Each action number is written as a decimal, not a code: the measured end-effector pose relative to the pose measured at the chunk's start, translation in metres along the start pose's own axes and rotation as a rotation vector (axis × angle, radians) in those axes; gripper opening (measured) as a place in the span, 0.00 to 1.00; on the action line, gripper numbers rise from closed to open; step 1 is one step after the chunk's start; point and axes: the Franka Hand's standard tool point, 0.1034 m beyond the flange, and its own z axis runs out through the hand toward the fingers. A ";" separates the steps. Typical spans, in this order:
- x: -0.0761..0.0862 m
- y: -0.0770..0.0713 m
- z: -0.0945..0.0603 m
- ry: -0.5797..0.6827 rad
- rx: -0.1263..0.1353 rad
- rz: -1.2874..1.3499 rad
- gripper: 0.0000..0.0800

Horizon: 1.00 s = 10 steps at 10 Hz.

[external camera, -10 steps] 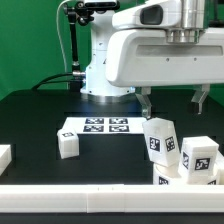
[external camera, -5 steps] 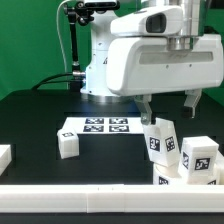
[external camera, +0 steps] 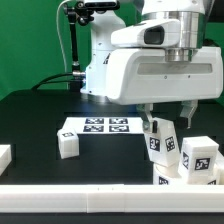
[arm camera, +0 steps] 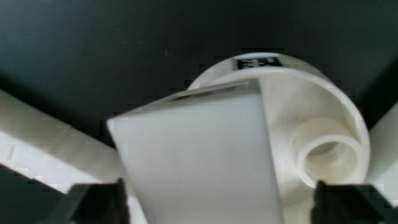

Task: Assemble stool

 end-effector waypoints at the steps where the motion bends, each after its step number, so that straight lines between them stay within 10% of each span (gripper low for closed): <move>1: 0.000 0.001 0.000 0.000 0.000 0.002 0.48; 10: -0.001 0.002 0.000 0.001 0.001 0.567 0.42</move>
Offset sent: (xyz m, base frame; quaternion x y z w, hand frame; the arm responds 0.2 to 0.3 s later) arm 0.0000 0.0000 0.0000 0.0000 0.0000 0.0000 1.0000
